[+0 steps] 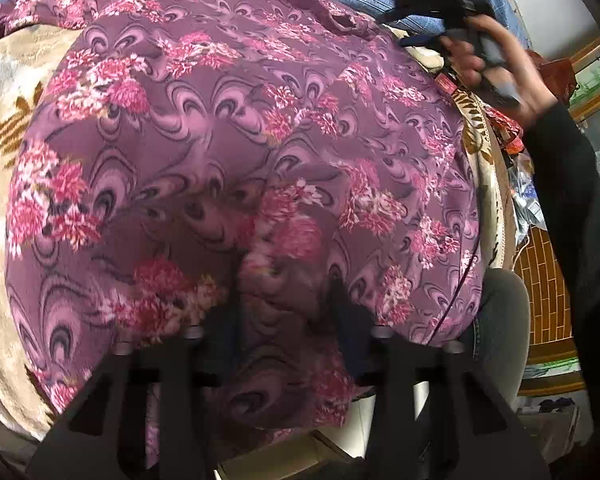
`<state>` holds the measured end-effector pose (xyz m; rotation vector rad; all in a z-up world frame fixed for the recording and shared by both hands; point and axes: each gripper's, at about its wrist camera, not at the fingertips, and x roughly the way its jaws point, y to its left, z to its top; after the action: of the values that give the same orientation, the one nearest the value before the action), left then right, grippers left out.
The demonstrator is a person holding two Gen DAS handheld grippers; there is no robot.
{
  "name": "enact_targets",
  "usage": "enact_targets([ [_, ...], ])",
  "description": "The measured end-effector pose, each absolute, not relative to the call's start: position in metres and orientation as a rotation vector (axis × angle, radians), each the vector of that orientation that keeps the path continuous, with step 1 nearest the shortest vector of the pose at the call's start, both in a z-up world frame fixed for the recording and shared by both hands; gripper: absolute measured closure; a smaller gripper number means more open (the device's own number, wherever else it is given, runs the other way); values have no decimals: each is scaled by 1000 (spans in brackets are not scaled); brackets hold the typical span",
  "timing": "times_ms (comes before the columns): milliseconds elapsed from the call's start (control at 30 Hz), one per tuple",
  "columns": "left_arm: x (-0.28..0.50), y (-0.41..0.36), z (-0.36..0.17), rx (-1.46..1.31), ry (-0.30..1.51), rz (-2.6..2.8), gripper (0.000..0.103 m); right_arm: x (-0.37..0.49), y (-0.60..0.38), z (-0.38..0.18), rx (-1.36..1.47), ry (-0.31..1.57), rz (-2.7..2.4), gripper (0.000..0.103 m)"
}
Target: Fold small clothes
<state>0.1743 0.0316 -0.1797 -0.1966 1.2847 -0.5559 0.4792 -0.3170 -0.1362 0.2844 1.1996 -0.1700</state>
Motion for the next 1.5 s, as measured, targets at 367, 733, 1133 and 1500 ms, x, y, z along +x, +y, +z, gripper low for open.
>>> enact_targets([
  [367,180,47,-174,-230,1240,-549,90,478,-339,-106,233,1069,-235,101],
  [733,180,59,-180,-259,1298,-526,78,417,-320,-92,331,1050,-14,56],
  [1133,176,81,-167,-310,1254,-480,73,256,-229,-64,353,991,232,45],
  [1500,208,244,-106,-792,969,-44,50,285,-92,-8,264,954,565,38],
])
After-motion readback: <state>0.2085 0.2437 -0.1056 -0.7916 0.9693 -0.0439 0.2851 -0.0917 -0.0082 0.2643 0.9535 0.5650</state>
